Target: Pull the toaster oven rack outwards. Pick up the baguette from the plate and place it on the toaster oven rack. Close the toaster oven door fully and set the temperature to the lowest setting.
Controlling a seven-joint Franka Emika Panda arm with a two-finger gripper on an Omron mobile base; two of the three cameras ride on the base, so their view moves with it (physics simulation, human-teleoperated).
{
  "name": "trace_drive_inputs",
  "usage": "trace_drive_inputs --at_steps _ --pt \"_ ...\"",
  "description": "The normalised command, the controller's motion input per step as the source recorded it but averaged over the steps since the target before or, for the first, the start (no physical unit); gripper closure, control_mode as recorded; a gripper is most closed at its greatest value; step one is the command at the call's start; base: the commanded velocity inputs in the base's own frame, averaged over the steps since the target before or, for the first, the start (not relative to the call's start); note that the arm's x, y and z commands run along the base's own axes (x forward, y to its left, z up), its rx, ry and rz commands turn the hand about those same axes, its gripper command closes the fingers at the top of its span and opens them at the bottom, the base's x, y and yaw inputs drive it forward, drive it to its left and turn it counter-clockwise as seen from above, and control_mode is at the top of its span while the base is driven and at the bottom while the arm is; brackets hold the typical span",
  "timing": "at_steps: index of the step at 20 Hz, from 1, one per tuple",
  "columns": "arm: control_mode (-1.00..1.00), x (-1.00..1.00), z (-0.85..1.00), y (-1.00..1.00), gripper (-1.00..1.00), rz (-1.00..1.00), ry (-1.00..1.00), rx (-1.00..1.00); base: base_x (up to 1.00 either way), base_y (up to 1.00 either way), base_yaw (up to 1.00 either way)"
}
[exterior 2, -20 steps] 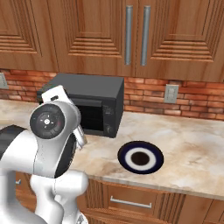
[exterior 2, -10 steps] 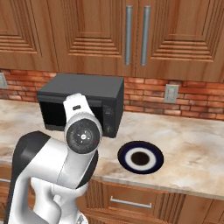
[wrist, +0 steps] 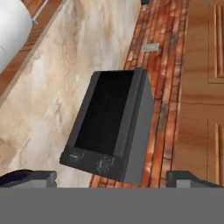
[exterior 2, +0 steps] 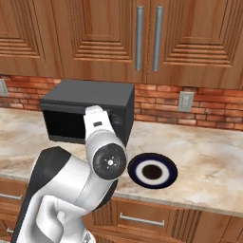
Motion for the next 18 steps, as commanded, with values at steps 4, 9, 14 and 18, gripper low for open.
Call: trace_drive_inputs --at_steps 4,9,14,18 --pt "-1.00 0.27 -0.41 0.58 -1.00 -0.16 -0.05 0.00 0.00 0.00 0.00" --pt "-1.00 0.19 -0.36 0.37 -1.00 -0.12 -0.01 -0.02 0.00 0.00 0.00" --pt "-1.00 0.15 -0.45 0.00 -1.00 0.00 -0.12 0.01 0.00 0.00 0.00" --pt "-1.00 0.20 -0.47 0.00 -1.00 0.00 -0.18 0.01 0.00 0.00 0.00"
